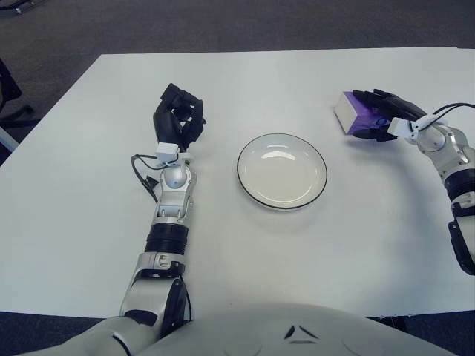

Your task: Put the tissue paper into the plate.

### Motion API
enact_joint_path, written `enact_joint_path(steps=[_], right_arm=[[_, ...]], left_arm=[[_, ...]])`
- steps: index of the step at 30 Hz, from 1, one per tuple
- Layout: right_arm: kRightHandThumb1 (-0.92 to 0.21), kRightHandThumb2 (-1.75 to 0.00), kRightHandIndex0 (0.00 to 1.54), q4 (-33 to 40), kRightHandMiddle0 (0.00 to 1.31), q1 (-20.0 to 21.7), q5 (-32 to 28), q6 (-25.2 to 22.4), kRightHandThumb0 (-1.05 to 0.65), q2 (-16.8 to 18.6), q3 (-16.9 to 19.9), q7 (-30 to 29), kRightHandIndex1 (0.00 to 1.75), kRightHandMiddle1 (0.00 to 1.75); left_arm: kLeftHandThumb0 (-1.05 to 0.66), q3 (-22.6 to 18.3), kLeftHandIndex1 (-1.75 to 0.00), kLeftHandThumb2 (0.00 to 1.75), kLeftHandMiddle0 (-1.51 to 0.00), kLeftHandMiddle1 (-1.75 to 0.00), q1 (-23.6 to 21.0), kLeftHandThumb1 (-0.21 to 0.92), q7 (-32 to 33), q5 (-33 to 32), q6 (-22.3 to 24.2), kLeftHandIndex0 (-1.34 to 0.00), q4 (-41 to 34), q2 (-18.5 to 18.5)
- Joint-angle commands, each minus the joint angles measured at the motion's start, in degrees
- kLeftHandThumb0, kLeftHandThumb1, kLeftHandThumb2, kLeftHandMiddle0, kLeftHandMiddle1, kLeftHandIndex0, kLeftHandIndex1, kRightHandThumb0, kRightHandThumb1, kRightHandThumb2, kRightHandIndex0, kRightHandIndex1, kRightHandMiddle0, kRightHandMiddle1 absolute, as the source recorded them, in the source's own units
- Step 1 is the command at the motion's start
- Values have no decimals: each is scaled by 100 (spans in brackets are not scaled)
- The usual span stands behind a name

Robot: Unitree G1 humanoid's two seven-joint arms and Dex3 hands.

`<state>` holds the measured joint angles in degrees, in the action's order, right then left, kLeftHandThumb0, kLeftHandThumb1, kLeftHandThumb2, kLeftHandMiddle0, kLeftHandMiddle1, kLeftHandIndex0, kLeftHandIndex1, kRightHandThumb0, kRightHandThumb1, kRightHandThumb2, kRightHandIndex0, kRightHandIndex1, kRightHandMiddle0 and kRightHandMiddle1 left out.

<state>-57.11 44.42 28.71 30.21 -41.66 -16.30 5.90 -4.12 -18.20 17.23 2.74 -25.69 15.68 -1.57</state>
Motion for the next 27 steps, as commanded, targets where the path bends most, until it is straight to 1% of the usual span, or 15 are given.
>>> enact_joint_path(steps=[1,2,4,5,6,7,8,10,12,13,14,16,19,22,27], right_arm=[[-92,-23,29,-652,42,-363,703,-122,-57,372,-470,-1274,3,9],[-92,-22,34,-695,46,-402,749,-112,-51,408,-481,-1612,3,10],[-92,-15,58,-799,64,-455,796,-49,-27,450,-507,-2042,9,17],[-92,-15,56,-852,63,-473,810,-9,-21,462,-524,-2186,35,37],[-92,-19,50,-936,59,-493,844,56,-14,464,-561,-2355,76,69],[-92,-21,44,-1003,58,-502,872,102,-9,467,-592,-2483,104,88],[-92,-22,42,-1075,58,-503,926,188,-7,452,-643,-2624,114,95],[-85,-39,33,-1173,55,-484,1012,355,-3,419,-742,-2848,142,119],[-72,-65,31,-1237,52,-450,1081,519,-1,385,-841,-3053,158,135],[-65,-77,32,-1266,52,-434,1109,582,-1,372,-884,-3142,164,140],[-63,-81,32,-1288,52,-425,1117,636,0,367,-904,-3221,166,141],[-50,-103,39,-1317,48,-429,1084,747,0,362,-893,-3316,171,157],[-39,-121,47,-1322,47,-452,985,910,0,344,-855,-3381,173,168],[-32,-130,52,-1299,49,-483,862,1110,0,308,-800,-3408,174,170],[-28,-136,56,-1179,50,-575,603,1594,0,193,-604,-3420,175,171]], left_arm=[[-26,15,-175,34,-93,-175,1661,92,102,83,-47,-77,586,-302],[-26,16,-175,34,-93,-175,1664,92,105,82,-41,-77,578,-305],[-26,17,-175,34,-93,-175,1666,92,114,81,-28,-77,565,-311],[-26,17,-175,34,-93,-175,1667,92,117,80,-22,-77,560,-312],[-26,16,-175,34,-93,-175,1668,92,122,78,-15,-77,553,-315],[-26,16,-175,34,-93,-175,1667,92,126,78,-11,-77,553,-317],[-26,15,-175,34,-93,-175,1666,92,131,77,-8,-77,552,-319],[-26,15,-175,34,-93,-175,1661,92,137,77,-1,-77,550,-323],[-26,15,-175,34,-93,-175,1655,92,142,78,6,-77,550,-326],[-26,16,-175,34,-93,-175,1654,92,144,78,8,-77,548,-328],[-26,17,-175,34,-93,-175,1654,92,145,76,11,-77,546,-329],[-26,18,-175,34,-93,-175,1652,92,144,71,15,-76,545,-331],[-26,18,-175,34,-93,-175,1645,92,143,62,17,-76,550,-330],[-26,15,-175,34,-93,-175,1633,92,141,54,16,-76,564,-328],[-26,10,-175,34,-93,-175,1614,92,137,42,6,-76,592,-326]])
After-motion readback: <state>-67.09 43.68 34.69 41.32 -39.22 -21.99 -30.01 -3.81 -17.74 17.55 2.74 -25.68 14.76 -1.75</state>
